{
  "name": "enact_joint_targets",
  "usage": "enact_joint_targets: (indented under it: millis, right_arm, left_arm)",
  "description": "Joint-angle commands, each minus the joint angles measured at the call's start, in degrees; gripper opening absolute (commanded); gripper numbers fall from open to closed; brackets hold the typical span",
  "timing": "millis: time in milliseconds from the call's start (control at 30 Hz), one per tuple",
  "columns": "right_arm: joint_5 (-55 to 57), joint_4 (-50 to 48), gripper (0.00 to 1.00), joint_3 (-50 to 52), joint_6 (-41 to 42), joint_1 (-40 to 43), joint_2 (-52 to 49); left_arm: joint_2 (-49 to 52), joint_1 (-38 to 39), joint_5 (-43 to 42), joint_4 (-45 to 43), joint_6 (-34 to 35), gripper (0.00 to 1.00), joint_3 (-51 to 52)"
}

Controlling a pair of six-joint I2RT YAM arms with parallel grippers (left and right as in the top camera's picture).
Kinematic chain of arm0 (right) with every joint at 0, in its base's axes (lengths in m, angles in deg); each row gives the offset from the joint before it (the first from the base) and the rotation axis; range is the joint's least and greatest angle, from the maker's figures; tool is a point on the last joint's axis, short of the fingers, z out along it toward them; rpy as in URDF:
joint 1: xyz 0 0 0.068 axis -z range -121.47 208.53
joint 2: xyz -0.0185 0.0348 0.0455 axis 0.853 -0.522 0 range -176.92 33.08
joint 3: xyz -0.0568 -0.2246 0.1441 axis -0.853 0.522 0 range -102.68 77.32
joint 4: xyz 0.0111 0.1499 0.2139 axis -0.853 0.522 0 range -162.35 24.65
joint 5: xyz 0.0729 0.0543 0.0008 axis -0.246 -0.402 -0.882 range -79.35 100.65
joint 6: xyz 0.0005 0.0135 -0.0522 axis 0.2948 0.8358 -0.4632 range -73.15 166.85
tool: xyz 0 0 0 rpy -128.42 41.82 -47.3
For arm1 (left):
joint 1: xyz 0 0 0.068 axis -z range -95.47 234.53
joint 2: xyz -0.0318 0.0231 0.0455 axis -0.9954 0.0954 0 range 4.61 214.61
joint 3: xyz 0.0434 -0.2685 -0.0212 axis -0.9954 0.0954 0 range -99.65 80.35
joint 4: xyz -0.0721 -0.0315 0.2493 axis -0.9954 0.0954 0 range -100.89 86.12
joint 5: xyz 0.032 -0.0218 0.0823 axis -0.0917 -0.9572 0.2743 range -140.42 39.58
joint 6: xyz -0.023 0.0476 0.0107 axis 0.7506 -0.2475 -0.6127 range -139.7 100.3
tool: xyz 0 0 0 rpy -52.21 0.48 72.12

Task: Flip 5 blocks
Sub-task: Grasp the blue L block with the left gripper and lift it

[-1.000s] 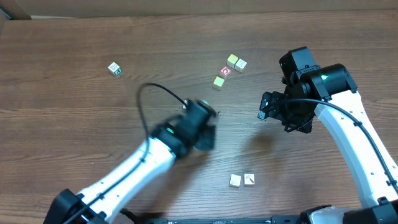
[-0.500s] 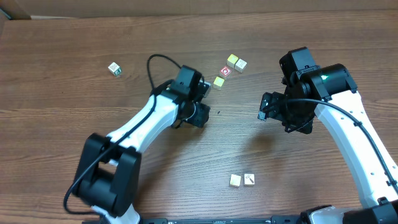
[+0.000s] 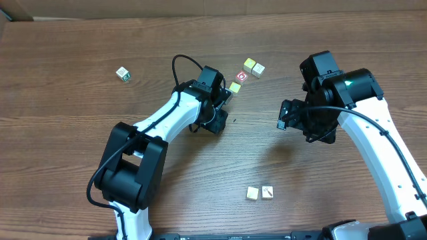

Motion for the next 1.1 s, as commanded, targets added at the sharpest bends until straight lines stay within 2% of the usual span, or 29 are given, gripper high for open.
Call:
enact_joint_targets:
  millis: [0,100,167,367,500,700,900,1033,1067]
  right_arm:
    - [0.4,-0.1,0.88,-1.5,-0.4,0.1,1.7]
    - [0.4,-0.1,0.88,-1.5,-0.4,0.1,1.7]
    - [0.4,-0.1,0.88,-1.5,-0.4,0.1,1.7]
    - [0.4,-0.1,0.88,-1.5,-0.4,0.1,1.7]
    - [0.4,-0.2,0.88,-1.5,-0.4,0.1,1.7]
    - [1.7,-0.1,0.88,-1.5,-0.4,0.1,1.7]
    - [1.7,-0.2,0.88,-1.5,-0.4,0.1,1.7]
    - [1.7,-0.1,0.88,-1.5,-0.5,0.1,1.7]
    - [1.7,-0.1,0.88,-1.5,-0.5,0.1,1.7]
  left_arm:
    - [0.3,0.4,-0.6,0.5,-0.1,0.41,-1.2]
    - [0.3,0.4,-0.2,1.5,0.2,0.31,-1.7]
    - [0.3,0.4,1.3,2.8,1.1,0.20,-2.7]
    - [-0.2,0.4,2.4,10.3,5.4,0.04,-9.1]
    - [-2.8,0.4,2.4,17.0,9.9,0.04,-13.7]
    - [-12.2,0.6,2.2,20.4,13.7,0.04,-11.3]
    - [-25.2,3.9,2.2,17.2,20.6,0.04,2.3]
    - [-32.2,9.1,1.6,12.7,26.7,0.04,14.5]
    - [-34.0,12.3,0.2,10.5,29.3,0.04,19.3]
